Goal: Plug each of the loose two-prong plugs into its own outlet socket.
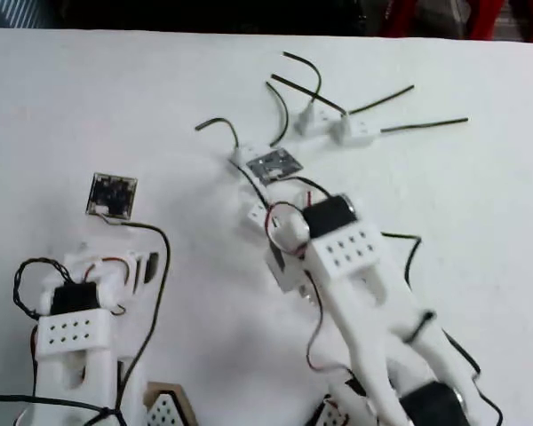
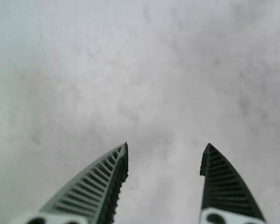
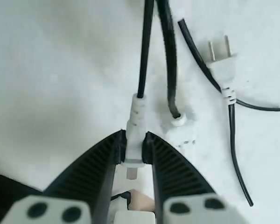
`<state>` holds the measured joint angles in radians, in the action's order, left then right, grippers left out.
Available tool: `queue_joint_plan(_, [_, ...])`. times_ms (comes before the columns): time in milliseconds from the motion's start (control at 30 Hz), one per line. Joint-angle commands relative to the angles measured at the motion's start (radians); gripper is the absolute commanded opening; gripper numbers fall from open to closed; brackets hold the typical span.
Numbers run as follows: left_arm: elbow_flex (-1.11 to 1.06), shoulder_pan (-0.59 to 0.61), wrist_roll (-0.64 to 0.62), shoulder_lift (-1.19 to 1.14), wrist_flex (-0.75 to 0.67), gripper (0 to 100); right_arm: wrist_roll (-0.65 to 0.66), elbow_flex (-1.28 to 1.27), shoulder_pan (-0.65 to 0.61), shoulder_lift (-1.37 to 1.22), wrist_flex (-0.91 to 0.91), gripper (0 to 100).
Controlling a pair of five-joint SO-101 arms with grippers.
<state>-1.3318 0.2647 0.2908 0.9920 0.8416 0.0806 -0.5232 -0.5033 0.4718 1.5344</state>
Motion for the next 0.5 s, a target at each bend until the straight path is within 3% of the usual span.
queue_joint_plan(0, [-0.002, 0.005, -0.005, 0.018, -0.02, 25, -0.002, 0.009, -0.022, 0.142, 0.001, 1.9])
queue_joint_plan(200, [-0.002, 0.005, -0.005, 0.018, -0.02, 25, -0.003, -0.005, -0.091, 0.251, -0.019, 1.9])
queue_joint_plan(467, [-0.002, 0.007, -0.005, 0.018, -0.018, 25, -0.003, -0.325, -0.096, 0.22, -0.335, 1.8])
